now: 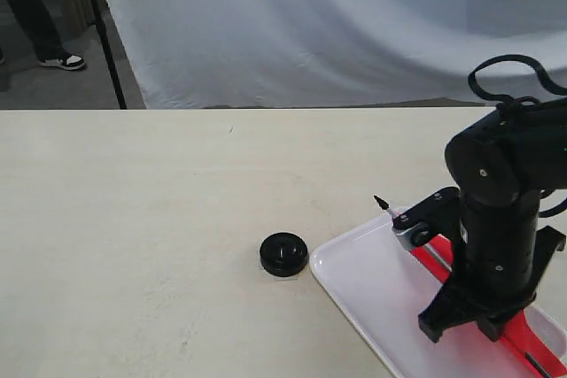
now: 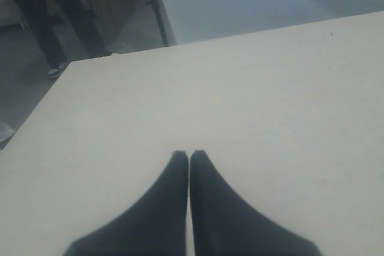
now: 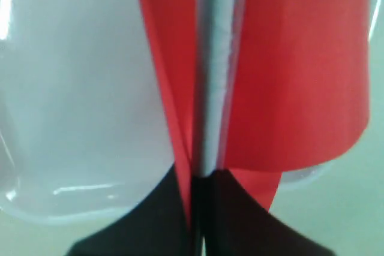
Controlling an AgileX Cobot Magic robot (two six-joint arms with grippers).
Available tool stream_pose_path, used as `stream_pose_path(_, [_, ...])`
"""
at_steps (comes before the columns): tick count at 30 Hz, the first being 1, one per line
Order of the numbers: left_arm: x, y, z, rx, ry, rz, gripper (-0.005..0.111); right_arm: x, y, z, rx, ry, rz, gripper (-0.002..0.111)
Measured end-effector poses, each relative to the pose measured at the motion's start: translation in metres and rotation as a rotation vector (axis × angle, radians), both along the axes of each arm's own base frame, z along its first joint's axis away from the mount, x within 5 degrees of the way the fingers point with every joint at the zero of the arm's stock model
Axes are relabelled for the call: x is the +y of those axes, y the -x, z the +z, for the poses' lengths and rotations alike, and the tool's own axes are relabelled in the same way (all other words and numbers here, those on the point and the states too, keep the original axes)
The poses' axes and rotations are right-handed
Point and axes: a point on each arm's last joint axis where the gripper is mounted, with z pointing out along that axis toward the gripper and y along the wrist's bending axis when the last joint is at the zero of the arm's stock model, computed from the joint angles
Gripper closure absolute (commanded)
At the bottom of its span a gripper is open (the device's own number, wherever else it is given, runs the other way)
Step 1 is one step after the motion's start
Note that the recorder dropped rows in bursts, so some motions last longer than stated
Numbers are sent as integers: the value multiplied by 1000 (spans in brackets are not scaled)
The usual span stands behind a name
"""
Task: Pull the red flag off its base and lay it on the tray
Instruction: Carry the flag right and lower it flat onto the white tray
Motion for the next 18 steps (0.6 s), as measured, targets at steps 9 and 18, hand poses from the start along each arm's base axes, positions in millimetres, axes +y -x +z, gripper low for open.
stream_pose_path(9, [0,0,0,0,0,0,105,7,-12,-21,2,-13,-41,37])
stream_pose_path(18, [0,0,0,0,0,0,105,7,-6,6,-27,-53,8,27])
